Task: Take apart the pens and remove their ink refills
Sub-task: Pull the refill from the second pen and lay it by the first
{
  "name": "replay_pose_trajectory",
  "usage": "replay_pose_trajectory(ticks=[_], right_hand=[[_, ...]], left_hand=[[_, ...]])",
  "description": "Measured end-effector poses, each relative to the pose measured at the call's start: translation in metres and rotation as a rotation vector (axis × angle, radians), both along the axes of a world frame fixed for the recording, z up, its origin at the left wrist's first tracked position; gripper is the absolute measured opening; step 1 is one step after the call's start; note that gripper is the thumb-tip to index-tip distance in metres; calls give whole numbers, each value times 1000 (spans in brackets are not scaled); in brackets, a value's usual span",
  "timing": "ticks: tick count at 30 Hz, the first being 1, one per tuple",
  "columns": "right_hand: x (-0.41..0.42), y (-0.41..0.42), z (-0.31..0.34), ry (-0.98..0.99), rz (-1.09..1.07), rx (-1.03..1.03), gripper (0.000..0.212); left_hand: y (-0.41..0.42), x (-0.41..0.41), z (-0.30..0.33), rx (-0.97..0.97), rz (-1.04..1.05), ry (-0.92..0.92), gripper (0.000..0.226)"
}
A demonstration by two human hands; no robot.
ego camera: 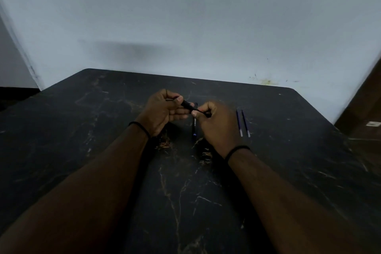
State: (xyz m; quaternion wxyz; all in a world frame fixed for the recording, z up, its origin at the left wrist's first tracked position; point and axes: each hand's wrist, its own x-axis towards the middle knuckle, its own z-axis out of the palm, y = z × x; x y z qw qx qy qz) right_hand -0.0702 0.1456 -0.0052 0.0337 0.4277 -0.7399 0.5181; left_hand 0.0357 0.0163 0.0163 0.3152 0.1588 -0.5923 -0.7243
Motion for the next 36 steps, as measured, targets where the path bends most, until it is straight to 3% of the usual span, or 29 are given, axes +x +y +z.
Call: replay_pose_trajectory(ticks=[7, 11, 27, 33, 36], right_hand=[[10, 4, 9, 48, 51, 25, 8], [13, 4, 11, 24, 105, 19, 9], [-2, 0, 7, 47, -39, 11, 14], [1, 1, 9, -10, 54, 84, 42], [2, 0, 11, -40, 69, 103, 46]], left_hand=[[0, -3, -3, 45, 57, 84, 4], [-6, 0, -2, 111, 44, 138, 11], [-14, -5, -6, 239, 137, 195, 9], [-18, -3, -6, 260, 135, 219, 12], [-17, -3, -6, 256, 140, 217, 12]])
